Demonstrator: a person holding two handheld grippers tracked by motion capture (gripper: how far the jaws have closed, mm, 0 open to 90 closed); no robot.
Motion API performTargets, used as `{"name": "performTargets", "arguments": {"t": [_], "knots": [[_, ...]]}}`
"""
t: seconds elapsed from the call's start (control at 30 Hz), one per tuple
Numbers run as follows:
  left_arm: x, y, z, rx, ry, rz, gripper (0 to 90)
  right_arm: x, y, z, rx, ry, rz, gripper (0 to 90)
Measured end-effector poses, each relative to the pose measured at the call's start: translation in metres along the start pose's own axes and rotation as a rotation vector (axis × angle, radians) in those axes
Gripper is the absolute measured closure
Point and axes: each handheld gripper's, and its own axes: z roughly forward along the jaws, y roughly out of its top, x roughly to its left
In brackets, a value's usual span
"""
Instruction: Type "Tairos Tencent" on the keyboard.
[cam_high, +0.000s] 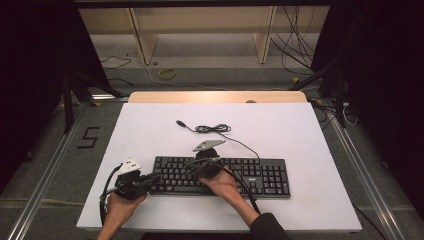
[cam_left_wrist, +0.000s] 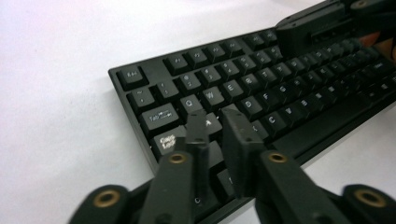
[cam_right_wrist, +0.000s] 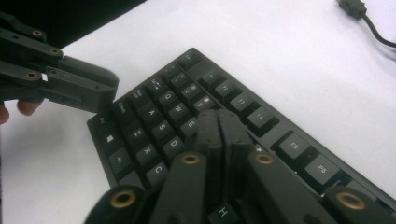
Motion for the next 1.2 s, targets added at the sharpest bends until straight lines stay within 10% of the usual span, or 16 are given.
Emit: {"name": "performTargets", "arguments": {"t": [1.2], "knots": [[0.002, -0.003, 0.012, 0.084, 0.015, -0.016, 88.9, 0.004, -0.002, 0.016, 0.103, -0.066, -0.040, 90.0]]}}
